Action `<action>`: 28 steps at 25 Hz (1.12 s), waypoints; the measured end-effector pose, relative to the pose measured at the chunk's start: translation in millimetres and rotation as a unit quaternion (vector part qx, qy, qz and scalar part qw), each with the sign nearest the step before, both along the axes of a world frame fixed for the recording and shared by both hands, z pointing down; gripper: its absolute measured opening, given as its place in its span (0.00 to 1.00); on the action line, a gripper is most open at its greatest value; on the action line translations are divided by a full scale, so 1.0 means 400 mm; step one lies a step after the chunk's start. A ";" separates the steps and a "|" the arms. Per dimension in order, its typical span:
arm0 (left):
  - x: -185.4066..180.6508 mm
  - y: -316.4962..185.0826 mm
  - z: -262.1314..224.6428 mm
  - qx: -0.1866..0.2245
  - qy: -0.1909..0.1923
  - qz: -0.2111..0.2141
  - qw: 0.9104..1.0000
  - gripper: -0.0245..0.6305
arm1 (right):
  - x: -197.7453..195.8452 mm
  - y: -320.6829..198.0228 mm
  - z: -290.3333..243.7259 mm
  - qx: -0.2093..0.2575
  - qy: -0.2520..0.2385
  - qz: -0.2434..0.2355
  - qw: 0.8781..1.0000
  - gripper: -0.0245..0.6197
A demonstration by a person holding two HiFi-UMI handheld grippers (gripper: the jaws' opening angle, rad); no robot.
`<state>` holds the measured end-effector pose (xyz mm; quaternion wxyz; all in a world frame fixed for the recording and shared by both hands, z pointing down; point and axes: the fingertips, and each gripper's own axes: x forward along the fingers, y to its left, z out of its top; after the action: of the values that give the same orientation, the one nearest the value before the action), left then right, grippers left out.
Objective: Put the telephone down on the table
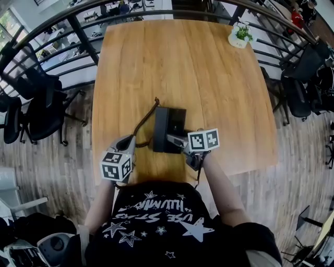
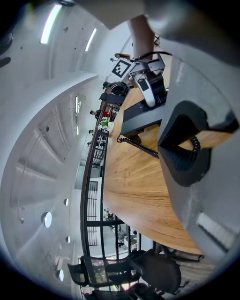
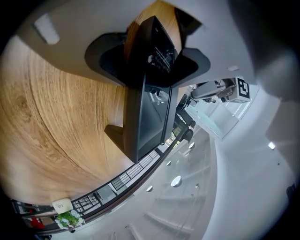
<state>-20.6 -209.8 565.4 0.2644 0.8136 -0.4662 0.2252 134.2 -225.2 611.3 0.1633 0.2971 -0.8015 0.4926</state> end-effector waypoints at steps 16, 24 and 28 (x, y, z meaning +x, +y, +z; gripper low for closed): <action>-0.089 0.070 -0.008 0.004 0.010 0.044 0.999 0.04 | 0.047 0.037 -0.019 0.031 0.085 0.130 0.987 0.42; -0.182 0.113 -0.017 0.005 0.020 0.059 0.998 0.04 | 0.066 0.063 -0.073 0.102 0.197 0.213 0.952 0.34; -0.206 0.131 -0.019 0.007 0.029 0.069 0.997 0.04 | 0.045 0.100 -0.107 0.118 0.197 0.230 0.946 0.31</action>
<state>-102.9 -157.4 557.7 0.2559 0.8519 -0.4027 0.2160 152.3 -185.1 568.6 0.1641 0.5819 -0.7153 0.3503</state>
